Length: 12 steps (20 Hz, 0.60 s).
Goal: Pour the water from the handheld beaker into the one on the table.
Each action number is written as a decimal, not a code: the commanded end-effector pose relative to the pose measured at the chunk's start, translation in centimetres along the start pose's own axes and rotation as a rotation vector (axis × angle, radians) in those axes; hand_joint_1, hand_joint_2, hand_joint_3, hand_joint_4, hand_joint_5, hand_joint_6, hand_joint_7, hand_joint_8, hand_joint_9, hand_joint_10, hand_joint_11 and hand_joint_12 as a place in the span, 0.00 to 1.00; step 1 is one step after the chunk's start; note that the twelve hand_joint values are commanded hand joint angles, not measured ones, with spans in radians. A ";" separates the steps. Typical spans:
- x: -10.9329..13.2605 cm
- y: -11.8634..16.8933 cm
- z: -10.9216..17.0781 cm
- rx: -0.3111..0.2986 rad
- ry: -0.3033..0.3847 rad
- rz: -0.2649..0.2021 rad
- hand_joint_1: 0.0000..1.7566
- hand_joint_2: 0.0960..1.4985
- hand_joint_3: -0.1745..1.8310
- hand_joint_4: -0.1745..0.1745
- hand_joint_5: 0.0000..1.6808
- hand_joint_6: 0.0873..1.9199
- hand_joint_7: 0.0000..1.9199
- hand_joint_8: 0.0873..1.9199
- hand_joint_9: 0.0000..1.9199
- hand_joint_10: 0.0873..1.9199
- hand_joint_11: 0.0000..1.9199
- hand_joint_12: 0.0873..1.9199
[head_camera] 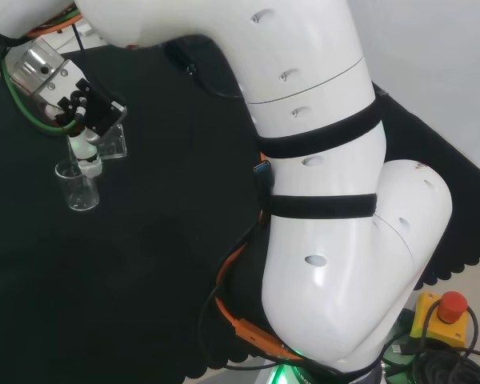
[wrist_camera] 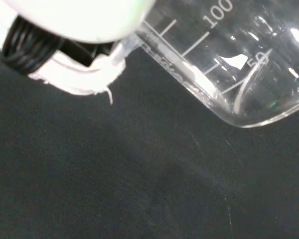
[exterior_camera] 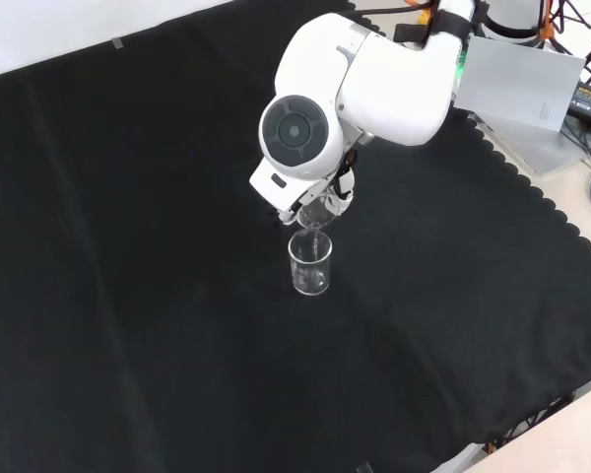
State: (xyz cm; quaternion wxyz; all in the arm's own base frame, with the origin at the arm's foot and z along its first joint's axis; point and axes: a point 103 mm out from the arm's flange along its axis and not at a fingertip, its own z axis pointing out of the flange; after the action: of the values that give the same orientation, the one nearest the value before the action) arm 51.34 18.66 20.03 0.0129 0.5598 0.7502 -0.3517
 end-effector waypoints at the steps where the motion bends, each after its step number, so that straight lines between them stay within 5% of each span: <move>1: 0.5 0.0 -0.2 0.014 -0.026 0.005 0.68 0.36 0.41 0.66 0.87 0.12 0.91 0.00 0.84 0.00 0.71 0.36; 12: 0.5 0.3 -0.3 0.038 -0.053 0.022 0.68 0.36 0.41 0.67 0.87 0.12 0.91 0.00 0.84 0.00 0.71 0.36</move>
State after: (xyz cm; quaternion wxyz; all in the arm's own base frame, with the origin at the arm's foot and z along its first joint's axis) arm 51.54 19.35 19.94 0.0234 0.5579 0.7403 -0.3745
